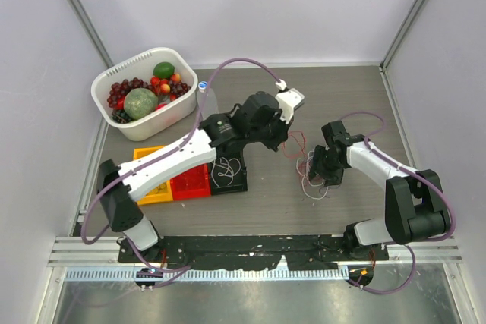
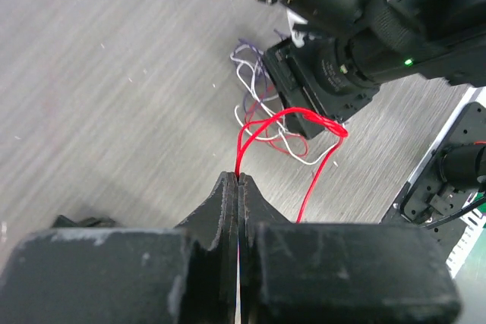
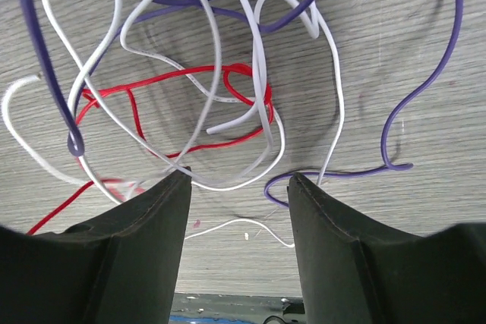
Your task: Untangle the cables
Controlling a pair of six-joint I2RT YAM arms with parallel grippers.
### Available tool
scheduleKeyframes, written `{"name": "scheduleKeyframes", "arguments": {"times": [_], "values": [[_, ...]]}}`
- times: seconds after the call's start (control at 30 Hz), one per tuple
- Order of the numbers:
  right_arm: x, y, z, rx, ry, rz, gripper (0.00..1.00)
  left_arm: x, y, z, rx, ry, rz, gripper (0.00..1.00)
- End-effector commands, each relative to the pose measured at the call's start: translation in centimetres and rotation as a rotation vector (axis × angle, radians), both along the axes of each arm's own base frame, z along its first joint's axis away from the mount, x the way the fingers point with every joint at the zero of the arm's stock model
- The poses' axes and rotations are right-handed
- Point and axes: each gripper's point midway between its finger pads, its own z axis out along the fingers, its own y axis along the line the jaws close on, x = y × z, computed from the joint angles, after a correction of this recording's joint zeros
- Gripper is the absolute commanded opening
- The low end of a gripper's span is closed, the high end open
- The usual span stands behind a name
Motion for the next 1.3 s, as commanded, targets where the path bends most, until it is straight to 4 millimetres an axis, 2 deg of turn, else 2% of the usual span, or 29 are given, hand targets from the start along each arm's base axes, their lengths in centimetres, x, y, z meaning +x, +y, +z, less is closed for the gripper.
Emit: {"name": "scheduleKeyframes", "arguments": {"times": [0.0,0.3,0.43,0.6,0.83,1.0,1.13,1.27], "values": [[0.7,-0.4,0.5,-0.026,-0.028,-0.018,0.61,0.9,0.3,6.8,-0.117,-0.173,-0.001,0.0],[0.8,-1.4,-0.2,-0.039,-0.015,-0.058,0.62,-0.1,1.8,19.7,-0.359,-0.42,-0.036,0.0],[1.1,-1.7,-0.1,-0.029,-0.026,-0.075,0.62,-0.1,3.7,24.5,-0.414,-0.542,-0.002,0.0],[1.3,-2.0,-0.1,-0.021,-0.028,-0.085,0.62,-0.7,5.7,29.6,-0.48,-0.658,0.02,0.0],[1.1,-2.3,-0.6,-0.031,-0.012,-0.096,0.62,-2.2,8.8,35.3,-0.586,-0.76,0.056,0.0],[1.1,-2.5,-0.6,-0.038,-0.004,-0.102,0.62,-3.0,10.1,37.8,-0.648,-0.791,0.071,0.0],[1.2,-3.0,-0.6,-0.043,-0.006,-0.123,0.62,-2.2,11.2,39.6,-0.649,-0.829,0.14,0.0],[1.5,-3.5,-0.4,-0.041,-0.018,-0.143,0.62,-2.0,13.0,42.5,-0.67,-0.913,0.209,0.0]]}}
